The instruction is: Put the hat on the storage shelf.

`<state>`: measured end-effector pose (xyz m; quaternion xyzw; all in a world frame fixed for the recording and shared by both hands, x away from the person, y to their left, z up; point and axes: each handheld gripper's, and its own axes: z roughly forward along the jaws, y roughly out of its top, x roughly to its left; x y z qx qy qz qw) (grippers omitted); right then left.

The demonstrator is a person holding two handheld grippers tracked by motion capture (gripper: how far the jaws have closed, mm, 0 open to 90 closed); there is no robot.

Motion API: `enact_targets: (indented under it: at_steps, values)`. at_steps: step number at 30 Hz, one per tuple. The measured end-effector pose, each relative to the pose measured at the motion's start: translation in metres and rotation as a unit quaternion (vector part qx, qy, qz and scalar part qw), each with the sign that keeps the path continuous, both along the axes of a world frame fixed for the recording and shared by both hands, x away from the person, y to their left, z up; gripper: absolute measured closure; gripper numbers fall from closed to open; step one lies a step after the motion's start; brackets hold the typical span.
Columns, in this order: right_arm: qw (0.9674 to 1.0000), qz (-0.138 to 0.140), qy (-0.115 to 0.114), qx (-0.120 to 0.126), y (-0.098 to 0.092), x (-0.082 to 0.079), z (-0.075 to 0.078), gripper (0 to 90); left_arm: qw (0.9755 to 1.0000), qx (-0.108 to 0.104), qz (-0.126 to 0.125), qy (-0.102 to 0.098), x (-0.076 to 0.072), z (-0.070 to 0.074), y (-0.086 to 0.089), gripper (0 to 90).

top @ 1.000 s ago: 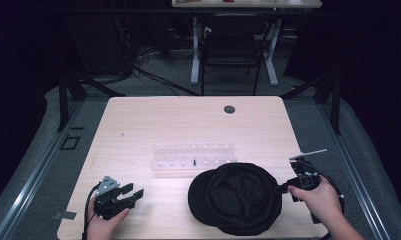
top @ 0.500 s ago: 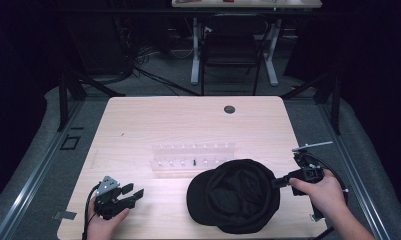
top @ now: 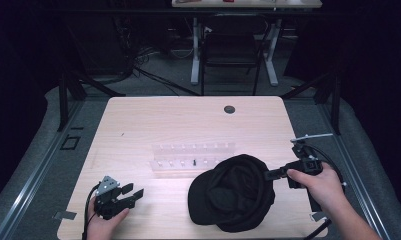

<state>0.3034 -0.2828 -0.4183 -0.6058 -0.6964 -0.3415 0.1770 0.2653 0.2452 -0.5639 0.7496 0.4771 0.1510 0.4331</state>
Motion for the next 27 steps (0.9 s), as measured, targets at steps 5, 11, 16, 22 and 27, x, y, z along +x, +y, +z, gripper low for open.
enact_targets:
  at_steps: [5, 11, 16, 22, 27]
  values:
    - [0.9996, 0.0, -0.019, 0.019, 0.006, -0.001, 0.01, 88.5, 1.0, 0.0, 0.0, 0.0, 0.0, 0.0, 0.0, 49.0]
    - [0.9987, 0.001, -0.029, 0.043, 0.012, -0.002, 0.022, 88.5, 1.0, 0.001, -0.001, 0.001, 0.0, 0.0, 0.0, 49.0]
    - [0.9979, 0.003, -0.03, 0.058, 0.013, -0.002, 0.026, 88.5, 1.0, 0.001, 0.0, 0.0, 0.0, 0.0, 0.0, 49.0]
    - [0.9967, 0.002, -0.036, 0.073, 0.013, -0.002, 0.034, 88.6, 1.0, 0.002, 0.0, 0.001, 0.0, 0.0, 0.0, 49.0]
    - [0.9955, -0.004, -0.033, 0.088, 0.013, -0.002, 0.04, 88.5, 1.0, 0.002, 0.0, 0.0, 0.0, -0.001, 0.0, 49.0]
